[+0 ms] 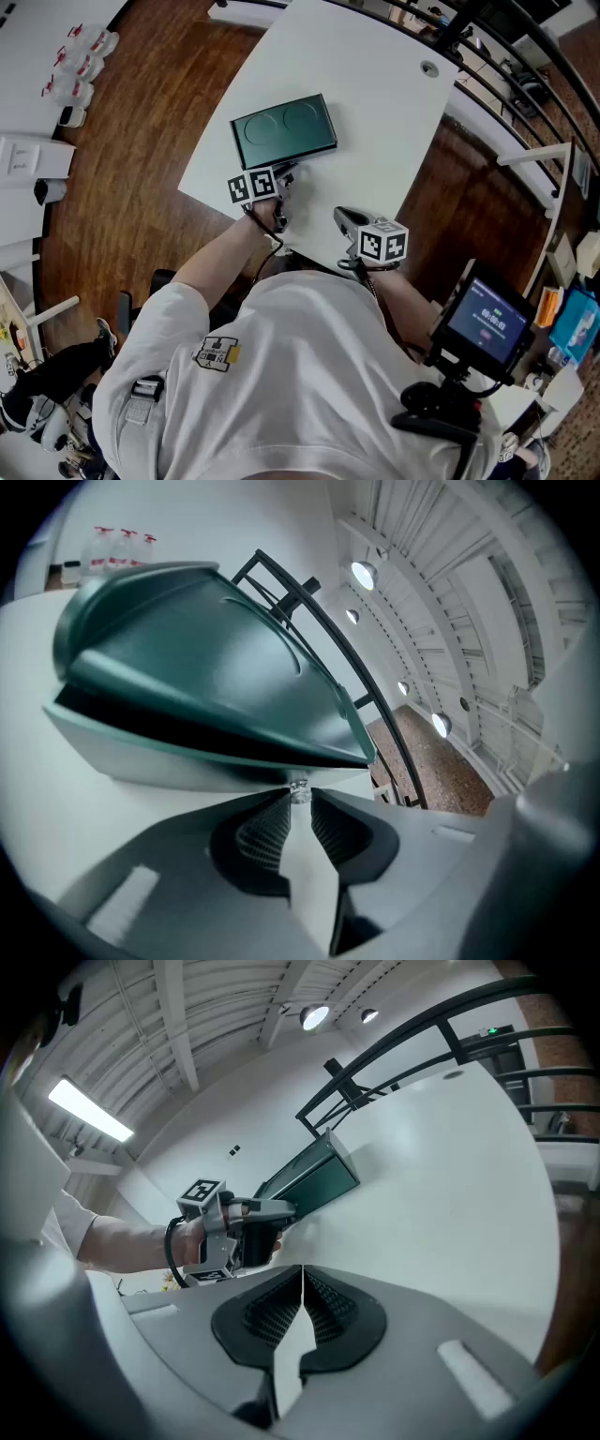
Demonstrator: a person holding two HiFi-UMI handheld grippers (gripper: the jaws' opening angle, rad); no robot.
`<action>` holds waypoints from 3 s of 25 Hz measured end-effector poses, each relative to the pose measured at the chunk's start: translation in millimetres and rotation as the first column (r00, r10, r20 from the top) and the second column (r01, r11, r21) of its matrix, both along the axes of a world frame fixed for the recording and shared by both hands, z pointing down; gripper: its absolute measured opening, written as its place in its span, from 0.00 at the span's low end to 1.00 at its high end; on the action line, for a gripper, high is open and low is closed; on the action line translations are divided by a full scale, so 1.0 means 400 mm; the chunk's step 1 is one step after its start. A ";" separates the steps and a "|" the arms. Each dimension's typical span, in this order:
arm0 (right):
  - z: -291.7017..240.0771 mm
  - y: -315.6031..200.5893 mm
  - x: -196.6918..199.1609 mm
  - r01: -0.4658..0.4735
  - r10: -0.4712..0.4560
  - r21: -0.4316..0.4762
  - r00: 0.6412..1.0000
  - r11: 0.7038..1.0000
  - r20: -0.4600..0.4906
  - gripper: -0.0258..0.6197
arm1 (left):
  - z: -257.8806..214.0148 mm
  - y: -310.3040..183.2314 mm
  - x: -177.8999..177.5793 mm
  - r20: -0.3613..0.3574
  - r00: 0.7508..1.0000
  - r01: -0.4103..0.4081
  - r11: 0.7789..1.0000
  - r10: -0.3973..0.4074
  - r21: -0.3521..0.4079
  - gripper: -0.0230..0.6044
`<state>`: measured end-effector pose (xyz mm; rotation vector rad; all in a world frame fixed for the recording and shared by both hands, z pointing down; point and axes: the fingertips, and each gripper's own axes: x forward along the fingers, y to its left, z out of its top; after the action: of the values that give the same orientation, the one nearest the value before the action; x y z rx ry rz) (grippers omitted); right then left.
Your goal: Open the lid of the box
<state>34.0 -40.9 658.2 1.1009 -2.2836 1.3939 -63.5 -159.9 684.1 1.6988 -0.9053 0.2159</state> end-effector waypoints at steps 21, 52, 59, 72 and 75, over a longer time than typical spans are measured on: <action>0.005 0.109 0.030 0.010 -0.010 0.017 1.000 1.000 -0.004 0.05 | 0.025 0.283 0.030 -0.037 0.999 -0.008 0.999 0.006 -0.039 0.14; 0.002 0.091 0.004 0.021 -0.020 0.018 1.000 1.000 -0.014 0.04 | -0.012 0.388 -0.072 -0.143 0.989 -0.034 0.999 0.027 -0.042 0.04; -0.004 0.087 0.005 0.018 -0.018 0.025 1.000 1.000 -0.008 0.04 | -0.018 0.381 -0.065 -0.152 0.988 -0.032 0.999 0.026 -0.036 0.04; -0.009 0.085 -0.002 0.051 -0.049 0.045 0.998 0.998 -0.033 0.04 | -0.020 0.376 -0.066 -0.153 0.988 -0.031 0.999 0.026 -0.027 0.04; -0.009 0.086 -0.001 0.056 -0.054 0.049 0.998 0.997 -0.036 0.04 | -0.020 0.376 -0.064 -0.151 0.988 -0.031 0.999 0.027 -0.026 0.04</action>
<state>33.7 -6.6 654.8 1.0602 -2.3171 1.2941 -89.0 -9.3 676.0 1.6787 -0.7626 0.1171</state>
